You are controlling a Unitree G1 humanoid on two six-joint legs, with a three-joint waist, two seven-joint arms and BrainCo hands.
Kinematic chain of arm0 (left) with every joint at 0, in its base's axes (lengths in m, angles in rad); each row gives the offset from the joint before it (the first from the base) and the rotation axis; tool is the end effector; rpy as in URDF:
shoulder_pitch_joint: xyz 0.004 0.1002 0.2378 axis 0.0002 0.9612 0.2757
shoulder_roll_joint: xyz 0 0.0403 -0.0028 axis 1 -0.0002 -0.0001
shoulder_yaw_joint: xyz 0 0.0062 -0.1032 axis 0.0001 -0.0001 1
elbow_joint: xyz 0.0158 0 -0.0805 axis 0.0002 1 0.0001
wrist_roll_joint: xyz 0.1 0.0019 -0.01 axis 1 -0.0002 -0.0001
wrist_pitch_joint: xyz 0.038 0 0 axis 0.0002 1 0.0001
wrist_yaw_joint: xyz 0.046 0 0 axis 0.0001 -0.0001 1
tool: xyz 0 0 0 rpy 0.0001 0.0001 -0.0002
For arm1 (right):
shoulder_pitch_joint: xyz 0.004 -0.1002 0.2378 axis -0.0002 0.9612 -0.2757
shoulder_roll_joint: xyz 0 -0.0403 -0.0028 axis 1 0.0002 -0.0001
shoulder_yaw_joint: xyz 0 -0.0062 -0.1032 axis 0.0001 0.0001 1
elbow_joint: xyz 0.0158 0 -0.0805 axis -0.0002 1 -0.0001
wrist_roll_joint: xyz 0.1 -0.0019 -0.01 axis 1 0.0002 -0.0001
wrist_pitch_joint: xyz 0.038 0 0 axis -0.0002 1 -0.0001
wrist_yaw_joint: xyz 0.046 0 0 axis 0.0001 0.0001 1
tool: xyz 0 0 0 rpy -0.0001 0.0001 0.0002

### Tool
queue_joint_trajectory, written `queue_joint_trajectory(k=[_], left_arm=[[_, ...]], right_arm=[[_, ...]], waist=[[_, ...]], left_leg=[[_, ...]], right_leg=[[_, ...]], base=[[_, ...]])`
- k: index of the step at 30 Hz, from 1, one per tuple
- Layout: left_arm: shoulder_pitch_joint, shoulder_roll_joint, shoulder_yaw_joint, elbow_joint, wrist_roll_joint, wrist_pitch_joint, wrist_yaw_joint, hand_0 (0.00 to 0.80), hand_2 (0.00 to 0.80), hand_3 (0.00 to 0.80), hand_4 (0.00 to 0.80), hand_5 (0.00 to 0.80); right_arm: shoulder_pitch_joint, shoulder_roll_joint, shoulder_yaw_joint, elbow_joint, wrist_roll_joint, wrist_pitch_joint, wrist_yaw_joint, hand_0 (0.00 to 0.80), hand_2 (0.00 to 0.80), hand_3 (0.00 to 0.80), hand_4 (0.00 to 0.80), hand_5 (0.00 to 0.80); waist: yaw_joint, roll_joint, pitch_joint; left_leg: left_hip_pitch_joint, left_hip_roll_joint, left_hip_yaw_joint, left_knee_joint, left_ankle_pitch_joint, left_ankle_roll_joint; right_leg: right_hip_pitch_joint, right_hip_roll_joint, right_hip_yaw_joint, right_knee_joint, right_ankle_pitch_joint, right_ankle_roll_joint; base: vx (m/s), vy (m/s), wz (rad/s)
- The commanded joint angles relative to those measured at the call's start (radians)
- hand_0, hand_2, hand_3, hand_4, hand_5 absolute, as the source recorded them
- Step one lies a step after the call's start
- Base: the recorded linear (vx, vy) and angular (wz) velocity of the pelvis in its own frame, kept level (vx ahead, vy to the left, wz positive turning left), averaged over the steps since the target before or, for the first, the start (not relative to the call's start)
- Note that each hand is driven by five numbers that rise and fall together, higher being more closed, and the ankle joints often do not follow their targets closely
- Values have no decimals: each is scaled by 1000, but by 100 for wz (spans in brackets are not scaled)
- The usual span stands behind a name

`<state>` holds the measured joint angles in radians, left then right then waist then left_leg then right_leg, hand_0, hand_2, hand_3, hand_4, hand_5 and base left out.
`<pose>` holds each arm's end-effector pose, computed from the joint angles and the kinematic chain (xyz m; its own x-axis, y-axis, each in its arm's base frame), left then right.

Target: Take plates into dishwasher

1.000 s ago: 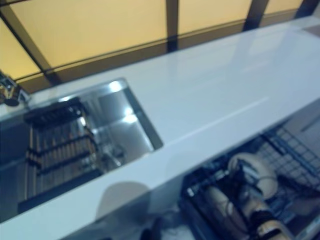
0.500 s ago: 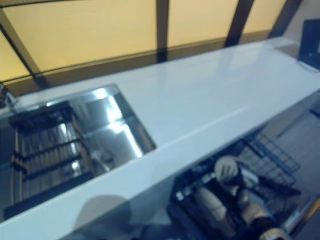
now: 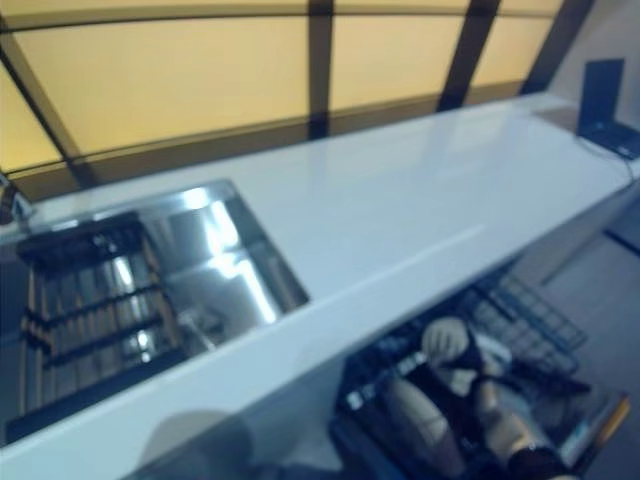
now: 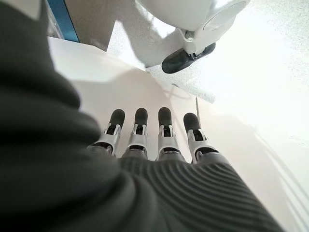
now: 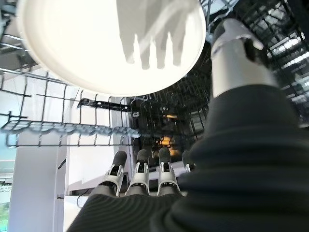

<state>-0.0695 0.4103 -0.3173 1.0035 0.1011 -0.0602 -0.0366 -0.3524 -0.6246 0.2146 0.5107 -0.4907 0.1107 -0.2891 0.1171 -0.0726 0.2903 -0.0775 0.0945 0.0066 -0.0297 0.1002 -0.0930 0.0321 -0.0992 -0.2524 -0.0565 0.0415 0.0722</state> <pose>0.1322 0.2510 -0.0819 0.5975 0.1087 -0.7945 0.4006 0.8178 0.4131 0.2605 -0.2663 0.0603 0.9672 -0.2516 0.0362 0.1216 0.3328 -0.9351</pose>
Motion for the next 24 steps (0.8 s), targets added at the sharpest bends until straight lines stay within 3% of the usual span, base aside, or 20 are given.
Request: queue_joint_trajectory(k=[1, 12, 20, 24], left_arm=[[-11, -35, 15, 24, 36, -8, 10, 0, 0, 0, 0, 0], [6, -44, 40, 18, 29, -7, 40, 0, 0, 0, 0, 0], [0, -24, 68, 33, 14, -2, 64, 0, 0, 0, 0, 0], [-29, -35, 57, 41, -7, -10, 77, 0, 0, 0, 0, 0]], right_arm=[[62, -113, -55, -120, -59, -87, 0, 0, 0, 0, 0, 0], [187, -195, -196, -296, -126, -129, -31, 0, 0, 0, 0, 0], [230, -218, -322, -411, 51, -145, -87, 0, 0, 0, 0, 0], [243, -179, -378, -441, 184, -159, -106, 0, 0, 0, 0, 0]], waist=[[-22, 11, -61], [-69, -2, -68], [-109, -6, -52], [-143, 17, -29]], left_leg=[[-36, 23, -2, -37, 16, 41], [-35, 48, 34, -29, 12, 38], [-49, 73, 71, -10, 6, 30], [-71, 86, 75, -1, 14, 22]], right_leg=[[-13, -1, 4, 143, -103, -11], [-12, 7, 35, 148, -112, -12], [-40, 12, 55, 143, -103, -10], [-71, 21, 84, 156, -108, -19]], base=[[19, 24, -22], [-16, 1, -12], [-77, -51, -20], [-118, -53, -18]])
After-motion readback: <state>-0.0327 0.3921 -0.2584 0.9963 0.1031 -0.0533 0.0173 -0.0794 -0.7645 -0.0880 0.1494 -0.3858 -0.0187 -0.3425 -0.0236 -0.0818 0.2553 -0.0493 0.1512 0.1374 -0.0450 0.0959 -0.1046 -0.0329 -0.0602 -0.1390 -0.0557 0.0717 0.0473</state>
